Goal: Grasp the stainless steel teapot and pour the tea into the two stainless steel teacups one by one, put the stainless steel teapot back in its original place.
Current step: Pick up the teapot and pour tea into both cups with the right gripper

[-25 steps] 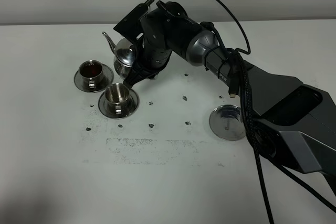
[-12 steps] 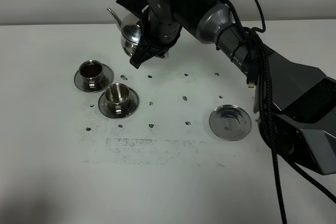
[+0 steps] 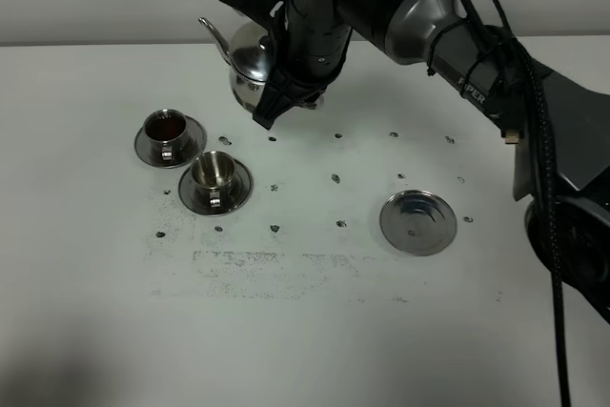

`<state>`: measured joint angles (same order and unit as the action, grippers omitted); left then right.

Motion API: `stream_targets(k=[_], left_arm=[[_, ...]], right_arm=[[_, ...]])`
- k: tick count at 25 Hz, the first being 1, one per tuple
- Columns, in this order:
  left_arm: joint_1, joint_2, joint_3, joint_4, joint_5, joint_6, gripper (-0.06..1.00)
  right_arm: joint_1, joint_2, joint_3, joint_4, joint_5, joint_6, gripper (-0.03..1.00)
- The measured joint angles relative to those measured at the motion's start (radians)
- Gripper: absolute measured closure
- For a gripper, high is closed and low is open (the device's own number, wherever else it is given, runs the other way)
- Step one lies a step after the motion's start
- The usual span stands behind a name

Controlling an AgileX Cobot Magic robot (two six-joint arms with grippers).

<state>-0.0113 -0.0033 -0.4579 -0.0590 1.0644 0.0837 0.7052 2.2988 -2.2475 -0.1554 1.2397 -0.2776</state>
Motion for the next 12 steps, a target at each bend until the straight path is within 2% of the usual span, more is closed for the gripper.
stream_targets(k=[8,12], left_arm=[[0.000,0.000,0.000,0.000,0.000,0.000,0.22],[0.000,0.000,0.000,0.000,0.000,0.000,0.22]], right_arm=[[-0.010,-0.131,0.287,0.000,-0.001,-0.005,0.80],[-0.014,-0.145,0.368,-0.031,0.000,-0.042,0.80]])
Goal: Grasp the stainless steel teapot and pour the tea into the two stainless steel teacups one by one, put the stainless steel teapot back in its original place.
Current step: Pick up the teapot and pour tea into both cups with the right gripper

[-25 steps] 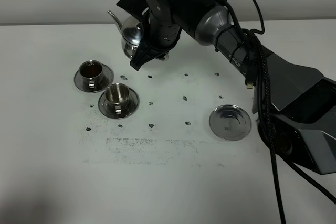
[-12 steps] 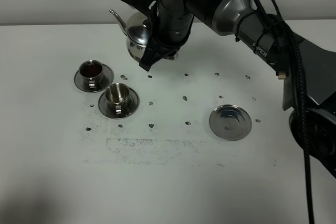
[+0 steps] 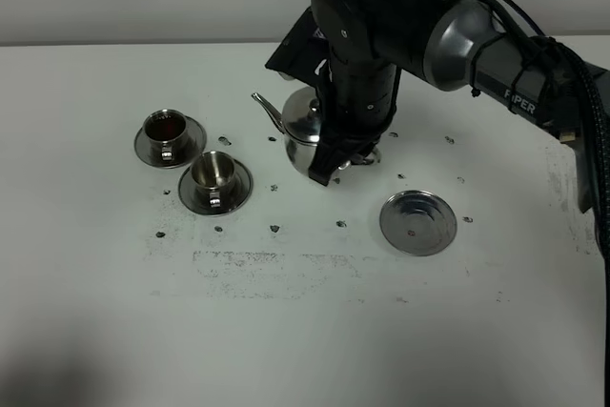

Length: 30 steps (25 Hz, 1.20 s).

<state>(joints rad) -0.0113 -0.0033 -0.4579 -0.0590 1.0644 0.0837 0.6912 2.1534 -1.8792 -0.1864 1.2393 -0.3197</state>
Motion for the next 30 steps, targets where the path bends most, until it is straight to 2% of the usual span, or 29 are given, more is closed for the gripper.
stream_targets(k=[8,17,30], left_arm=[[0.000,0.000,0.000,0.000,0.000,0.000,0.22],[0.000,0.000,0.000,0.000,0.000,0.000,0.22],[0.000,0.000,0.000,0.000,0.000,0.000,0.22]], right_arm=[[0.028,0.000,0.022,-0.147,-0.002,-0.074,0.80],[0.111,0.037,0.022,-0.234,-0.005,-0.104,0.80],[0.148,0.068,0.021,-0.340,-0.024,-0.111,0.80]])
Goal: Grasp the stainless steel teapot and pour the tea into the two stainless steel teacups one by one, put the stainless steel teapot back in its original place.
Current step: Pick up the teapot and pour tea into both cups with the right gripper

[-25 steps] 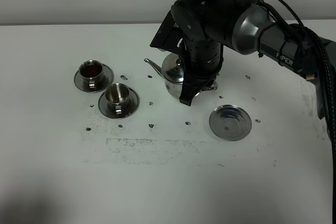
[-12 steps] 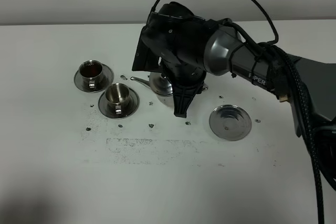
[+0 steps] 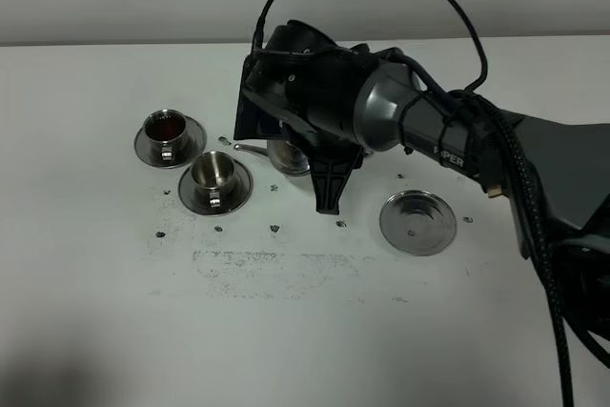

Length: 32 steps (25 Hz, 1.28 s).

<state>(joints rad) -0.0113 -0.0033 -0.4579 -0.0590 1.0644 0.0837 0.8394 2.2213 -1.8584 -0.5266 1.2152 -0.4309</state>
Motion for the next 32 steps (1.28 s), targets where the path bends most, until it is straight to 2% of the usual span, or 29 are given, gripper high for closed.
stream_targets(k=[9,15,29,32], left_arm=[[0.000,0.000,0.000,0.000,0.000,0.000,0.22],[0.000,0.000,0.000,0.000,0.000,0.000,0.22],[0.000,0.000,0.000,0.000,0.000,0.000,0.22],[0.000,0.000,0.000,0.000,0.000,0.000,0.22]], right_arm=[[0.034,0.044,-0.091,-0.041,0.008,-0.015,0.80],[0.045,0.065,-0.092,-0.047,0.011,-0.027,0.80],[0.054,0.093,-0.092,-0.128,0.011,-0.026,0.80],[0.054,0.093,-0.092,-0.174,0.011,-0.003,0.80]])
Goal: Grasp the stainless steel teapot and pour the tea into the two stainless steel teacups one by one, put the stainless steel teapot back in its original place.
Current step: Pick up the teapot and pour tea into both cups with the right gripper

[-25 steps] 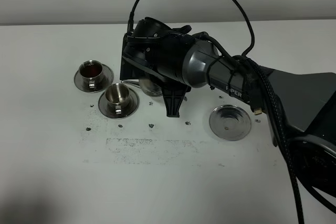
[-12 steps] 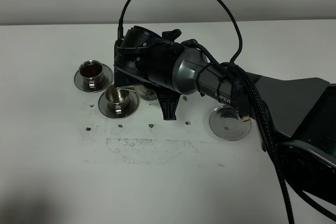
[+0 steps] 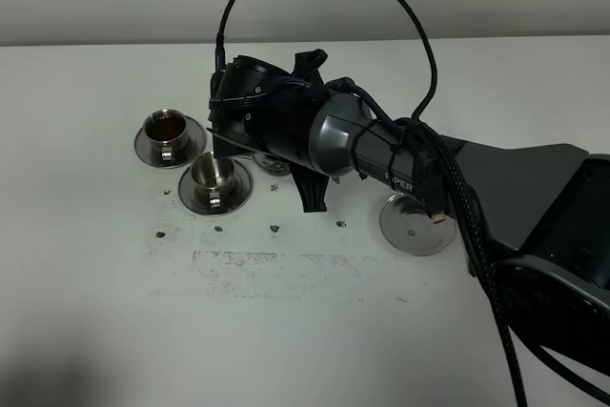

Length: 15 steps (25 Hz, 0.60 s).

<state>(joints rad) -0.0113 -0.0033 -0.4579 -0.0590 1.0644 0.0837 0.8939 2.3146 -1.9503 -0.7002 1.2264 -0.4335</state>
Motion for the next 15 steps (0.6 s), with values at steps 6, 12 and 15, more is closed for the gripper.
stream_targets(k=[6,12,15], left_arm=[[0.000,0.000,0.000,0.000,0.000,0.000,0.22],[0.000,0.000,0.000,0.000,0.000,0.000,0.22],[0.000,0.000,0.000,0.000,0.000,0.000,0.22]], right_arm=[[0.000,0.000,0.000,-0.026,-0.001,0.022,0.80],[0.009,0.000,0.000,-0.024,-0.002,0.010,0.80],[0.012,0.000,0.000,-0.025,-0.002,0.008,0.80]])
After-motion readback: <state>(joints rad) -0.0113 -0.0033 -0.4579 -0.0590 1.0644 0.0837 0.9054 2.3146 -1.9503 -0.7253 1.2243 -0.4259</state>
